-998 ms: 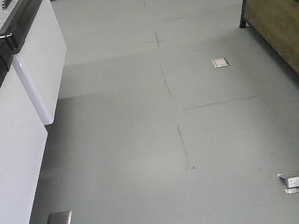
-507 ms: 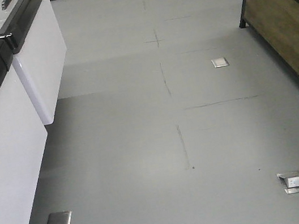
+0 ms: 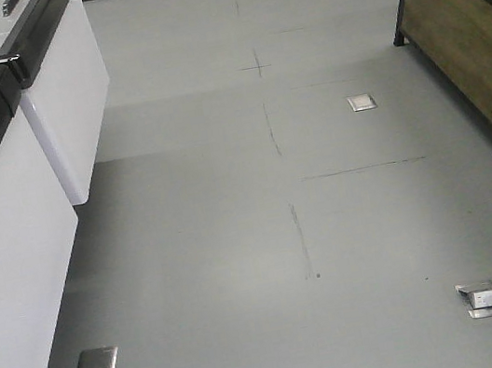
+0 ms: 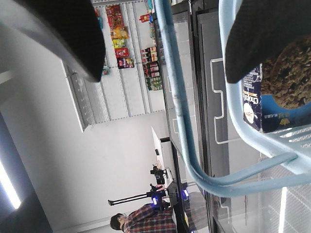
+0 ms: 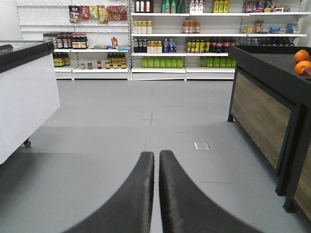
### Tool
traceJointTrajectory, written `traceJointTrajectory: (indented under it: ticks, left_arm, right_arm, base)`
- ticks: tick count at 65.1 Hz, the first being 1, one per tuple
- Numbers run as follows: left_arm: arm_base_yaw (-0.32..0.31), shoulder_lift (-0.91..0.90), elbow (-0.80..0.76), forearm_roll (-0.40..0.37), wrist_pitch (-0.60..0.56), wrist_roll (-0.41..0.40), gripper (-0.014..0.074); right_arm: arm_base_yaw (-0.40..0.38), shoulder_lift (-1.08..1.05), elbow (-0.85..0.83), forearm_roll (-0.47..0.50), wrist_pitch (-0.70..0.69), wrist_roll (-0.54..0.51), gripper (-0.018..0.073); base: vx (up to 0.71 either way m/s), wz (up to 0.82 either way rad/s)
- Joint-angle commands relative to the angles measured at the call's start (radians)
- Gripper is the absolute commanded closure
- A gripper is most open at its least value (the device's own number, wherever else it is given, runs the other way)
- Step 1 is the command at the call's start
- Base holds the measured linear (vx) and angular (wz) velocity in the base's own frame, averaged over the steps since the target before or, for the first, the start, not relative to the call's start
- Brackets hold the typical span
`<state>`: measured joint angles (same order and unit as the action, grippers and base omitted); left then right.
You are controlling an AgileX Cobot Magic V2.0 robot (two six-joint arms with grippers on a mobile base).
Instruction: Left arm holds basket, right arm returns cookies
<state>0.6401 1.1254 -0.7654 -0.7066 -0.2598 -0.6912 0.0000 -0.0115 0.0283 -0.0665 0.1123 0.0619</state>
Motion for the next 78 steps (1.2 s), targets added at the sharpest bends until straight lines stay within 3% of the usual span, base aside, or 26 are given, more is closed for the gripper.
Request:
traceJointTrajectory:
  ticks: [1,13,28,39,66,78]
  left_arm:
    - [-0.018,0.014,-0.028,0.010,-0.104,-0.046,0.0105]
    - [-0.032,0.065,-0.036,0.050,-0.169,-0.124,0.0105]
    - [-0.032,0.130,-0.104,0.299,-0.191,-0.341,0.0105]
    - [-0.031,0.168,-0.110,0.390,-0.215,-0.512,0.0105]
    - [-0.031,0.196,-0.110,0.402,-0.227,-0.532,0.0110]
    - [-0.031,0.202,-0.110,0.401,-0.239,-0.525,0.0170]
  right_arm:
    - [-0.001,-0.013,0.018,-0.008,-0.068,-0.004,0.0565]
    - [-0.001,-0.013,0.018,-0.008,-0.068,-0.004,0.0565]
    - [-0.001,-0.013,0.018,-0.008,-0.068,-0.004,0.0565]
    - [-0.001,-0.013,0.018,-0.008,-0.068,-0.004,0.0565]
    - [-0.001,-0.013,0.018,-0.008,-0.068,-0.004,0.0565]
    - [-0.001,-0.013,0.018,-0.008,-0.068,-0.004,0.0565]
  base:
    - [0.00,0.00]
    - [0.00,0.00]
    - [0.00,0.00]
    - [0.00,0.00]
    - [0.00,0.00]
    - [0.00,0.00]
